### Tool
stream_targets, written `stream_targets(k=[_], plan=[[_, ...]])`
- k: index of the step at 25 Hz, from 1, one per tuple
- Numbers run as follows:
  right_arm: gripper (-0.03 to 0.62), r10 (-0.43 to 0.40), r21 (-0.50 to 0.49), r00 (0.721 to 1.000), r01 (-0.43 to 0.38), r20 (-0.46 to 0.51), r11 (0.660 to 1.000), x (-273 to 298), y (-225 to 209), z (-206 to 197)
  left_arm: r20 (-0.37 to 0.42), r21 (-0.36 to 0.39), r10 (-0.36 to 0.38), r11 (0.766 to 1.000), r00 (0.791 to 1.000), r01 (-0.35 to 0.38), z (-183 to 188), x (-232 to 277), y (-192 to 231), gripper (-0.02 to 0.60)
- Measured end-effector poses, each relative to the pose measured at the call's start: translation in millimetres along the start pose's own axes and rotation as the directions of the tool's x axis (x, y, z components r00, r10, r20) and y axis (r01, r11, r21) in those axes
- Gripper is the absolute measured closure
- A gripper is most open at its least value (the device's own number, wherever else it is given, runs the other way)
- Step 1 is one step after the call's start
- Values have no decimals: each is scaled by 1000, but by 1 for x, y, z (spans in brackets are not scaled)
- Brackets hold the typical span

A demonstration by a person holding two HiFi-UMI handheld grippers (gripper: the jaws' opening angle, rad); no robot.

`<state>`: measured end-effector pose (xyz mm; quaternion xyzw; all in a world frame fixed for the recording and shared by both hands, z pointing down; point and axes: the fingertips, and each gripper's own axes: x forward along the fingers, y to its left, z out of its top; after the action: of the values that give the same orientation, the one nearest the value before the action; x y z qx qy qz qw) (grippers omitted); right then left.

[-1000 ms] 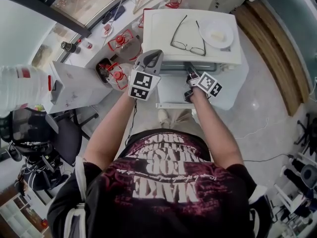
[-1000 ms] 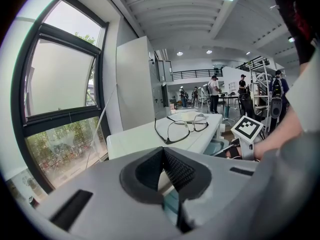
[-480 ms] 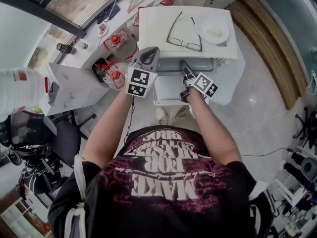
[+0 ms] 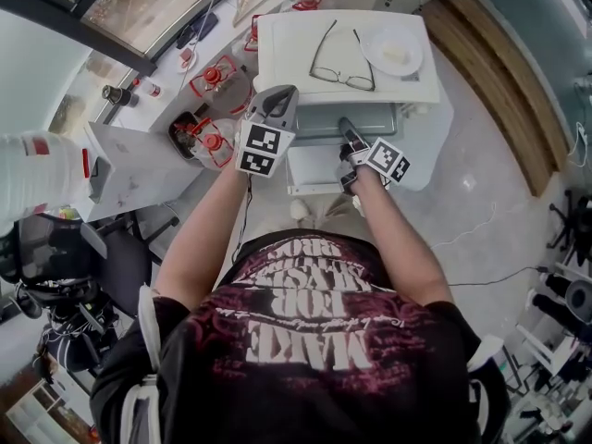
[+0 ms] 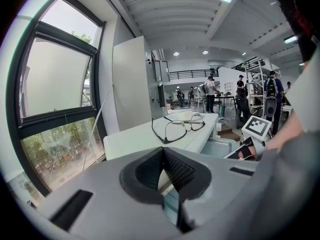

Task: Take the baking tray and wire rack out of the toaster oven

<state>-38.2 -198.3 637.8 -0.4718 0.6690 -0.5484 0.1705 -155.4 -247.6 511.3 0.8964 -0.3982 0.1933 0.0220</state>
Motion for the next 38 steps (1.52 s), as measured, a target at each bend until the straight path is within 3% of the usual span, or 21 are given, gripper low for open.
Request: stream_targets(k=[13,21,29,38], plan=[[567,41,190,998,-48,41,981,-66,-1,-41,16,22,-22,1000,1000,21,0,-2,-1,577],[577,-32,196,999,28,16,980,-111,-24,-49,35,30,-12,999,999,11,1,-2,0,575],[577,11,235,1000,-10,-4,972,-153,-30,-45,30,35,8,999,1000,-9,4,1,-6,575],[577,37,264,996,-13,-85,965,-203,-53,-39,40,-14,96,995,995,-96,1,0,7,575]])
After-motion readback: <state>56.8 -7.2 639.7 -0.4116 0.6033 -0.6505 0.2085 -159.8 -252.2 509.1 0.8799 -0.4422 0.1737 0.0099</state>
